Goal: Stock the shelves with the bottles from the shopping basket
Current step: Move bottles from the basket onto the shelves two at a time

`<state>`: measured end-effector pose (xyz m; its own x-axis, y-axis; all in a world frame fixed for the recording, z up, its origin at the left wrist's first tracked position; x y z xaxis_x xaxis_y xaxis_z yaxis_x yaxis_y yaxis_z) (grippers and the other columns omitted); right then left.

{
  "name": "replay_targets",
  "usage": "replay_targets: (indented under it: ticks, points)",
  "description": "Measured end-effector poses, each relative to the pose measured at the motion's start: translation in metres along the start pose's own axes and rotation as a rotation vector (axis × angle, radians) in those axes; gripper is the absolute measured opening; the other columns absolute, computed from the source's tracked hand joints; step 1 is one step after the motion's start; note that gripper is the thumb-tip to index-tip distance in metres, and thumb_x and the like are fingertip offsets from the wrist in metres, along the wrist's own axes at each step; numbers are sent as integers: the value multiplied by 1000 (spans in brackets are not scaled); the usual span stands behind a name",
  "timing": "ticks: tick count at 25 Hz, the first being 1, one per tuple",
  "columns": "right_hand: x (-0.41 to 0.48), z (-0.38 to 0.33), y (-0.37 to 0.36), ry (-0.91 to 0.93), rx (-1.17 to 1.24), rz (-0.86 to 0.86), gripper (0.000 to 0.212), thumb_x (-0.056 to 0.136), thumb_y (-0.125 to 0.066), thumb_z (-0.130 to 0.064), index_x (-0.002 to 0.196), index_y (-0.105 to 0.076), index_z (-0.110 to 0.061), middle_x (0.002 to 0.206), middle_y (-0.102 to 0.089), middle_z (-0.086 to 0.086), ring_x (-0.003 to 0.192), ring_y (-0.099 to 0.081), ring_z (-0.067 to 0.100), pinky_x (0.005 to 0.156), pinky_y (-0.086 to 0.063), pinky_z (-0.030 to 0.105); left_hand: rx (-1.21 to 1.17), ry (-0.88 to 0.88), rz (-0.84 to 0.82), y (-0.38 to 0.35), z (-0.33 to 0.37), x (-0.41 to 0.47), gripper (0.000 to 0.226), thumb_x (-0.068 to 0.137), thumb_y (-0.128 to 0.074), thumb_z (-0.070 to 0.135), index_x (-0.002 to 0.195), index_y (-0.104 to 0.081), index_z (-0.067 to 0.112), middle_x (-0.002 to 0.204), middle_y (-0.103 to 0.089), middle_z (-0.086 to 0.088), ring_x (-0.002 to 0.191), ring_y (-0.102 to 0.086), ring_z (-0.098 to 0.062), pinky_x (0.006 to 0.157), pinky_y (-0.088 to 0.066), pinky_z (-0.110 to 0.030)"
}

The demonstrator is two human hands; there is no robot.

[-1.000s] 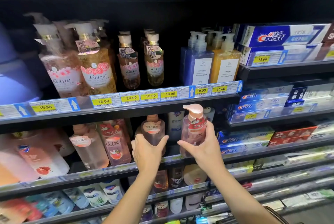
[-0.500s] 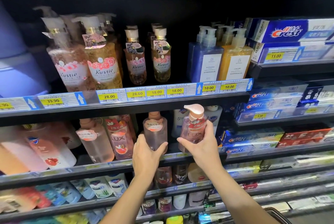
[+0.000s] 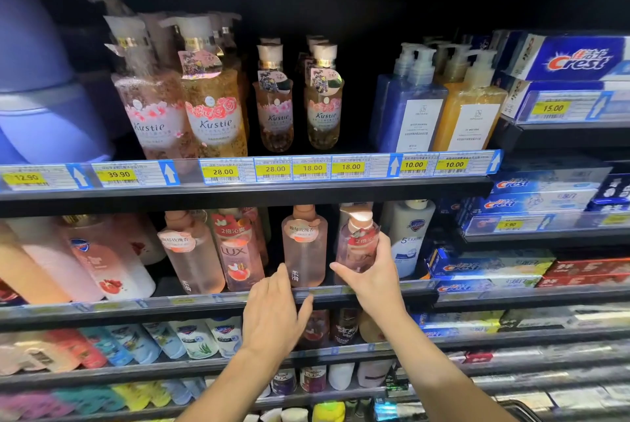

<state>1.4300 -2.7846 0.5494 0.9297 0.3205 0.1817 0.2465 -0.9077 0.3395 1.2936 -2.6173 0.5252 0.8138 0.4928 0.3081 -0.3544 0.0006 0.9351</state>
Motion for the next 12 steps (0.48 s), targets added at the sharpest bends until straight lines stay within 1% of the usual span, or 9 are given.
replay_targets:
  ticks: [3, 4, 6, 8, 9, 10, 12]
  points:
    - [7, 7, 1, -39, -49, 10, 67, 66, -93, -39, 113, -45, -30, 111, -65, -7, 105, -65, 11, 90, -58, 36, 90, -2, -30, -4, -1, -2, 80, 89, -34, 63, 139, -53, 4, 112, -69, -6, 101, -62, -26, 93, -50, -39]
    - [9, 8, 1, -53, -73, 9, 65, 66, -92, -40, 108, -44, -28, 108, -64, -5, 103, -65, 13, 87, -59, 36, 109, -9, -37, -5, -1, -2, 80, 88, -34, 63, 137, -55, 3, 109, -70, -7, 98, -63, -27, 91, -51, -40]
    - [13, 8, 1, -80, -127, -3, 63, 68, -92, -41, 105, -42, -25, 106, -62, -2, 101, -64, 16, 80, -57, 31, 135, -16, -42, -7, -1, -2, 78, 87, -35, 62, 133, -58, 3, 105, -70, -7, 95, -63, -28, 89, -51, -41]
    - [15, 9, 0, -104, -181, -16, 63, 70, -91, -42, 105, -42, -22, 106, -60, -1, 101, -63, 18, 76, -53, 28, 149, -16, -42, -7, -2, -2, 75, 87, -35, 62, 128, -61, 5, 101, -70, -7, 92, -63, -28, 87, -51, -41]
    - [15, 11, 0, -109, -206, -19, 64, 70, -90, -43, 106, -41, -22, 108, -60, 0, 103, -63, 19, 76, -53, 29, 155, -17, -38, -6, -2, -2, 74, 86, -35, 62, 125, -62, 5, 99, -70, -7, 90, -63, -28, 86, -51, -41]
    - [14, 12, 0, -109, -234, -20, 67, 70, -90, -44, 109, -41, -22, 111, -60, 1, 105, -62, 21, 78, -54, 33, 159, -21, -38, -6, -2, -2, 73, 86, -36, 62, 123, -63, 5, 98, -70, -7, 88, -62, -28, 85, -51, -41]
    - [9, 15, 4, -94, -288, -9, 81, 69, -89, -48, 126, -37, -23, 124, -60, 2, 116, -61, 22, 90, -57, 42, 165, -26, -44, -5, -2, -2, 73, 86, -36, 61, 123, -63, 5, 97, -70, -8, 88, -62, -29, 84, -51, -41]
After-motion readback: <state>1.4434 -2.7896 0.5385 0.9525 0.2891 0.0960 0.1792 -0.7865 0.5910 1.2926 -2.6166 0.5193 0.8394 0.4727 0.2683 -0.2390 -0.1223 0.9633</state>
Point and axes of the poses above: each hand's wrist, its own x-axis towards the middle knuckle, its own y-axis out of the back of the hand, z = x × y, the point moved 10 cm from there along x, towards the middle knuckle
